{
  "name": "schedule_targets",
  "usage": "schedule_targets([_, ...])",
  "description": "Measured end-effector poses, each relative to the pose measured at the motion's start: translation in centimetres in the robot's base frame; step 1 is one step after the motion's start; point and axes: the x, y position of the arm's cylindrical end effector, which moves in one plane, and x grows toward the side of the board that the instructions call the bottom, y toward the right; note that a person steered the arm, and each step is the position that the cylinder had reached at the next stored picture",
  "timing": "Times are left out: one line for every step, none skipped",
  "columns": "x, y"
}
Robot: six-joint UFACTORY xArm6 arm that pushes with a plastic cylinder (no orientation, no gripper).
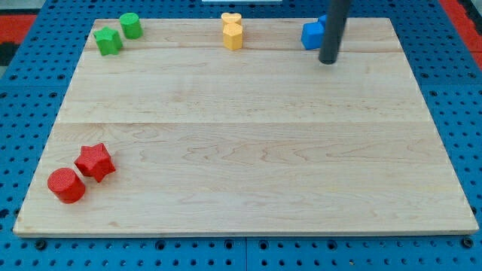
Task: Move the arm close to the blue triangle
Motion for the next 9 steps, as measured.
schedule_targets([-1.4,8.0])
schedule_targets([-2.0,8.5])
schedule_targets([-2.0,8.5])
schedule_targets([-2.0,8.5])
schedule_targets([-2.1,9.9])
schedule_targets([-2.8,9.7])
schedule_targets([-7.8,11.0])
schedule_targets([-11.6,10.9])
schedule_targets([-11.4,4.8])
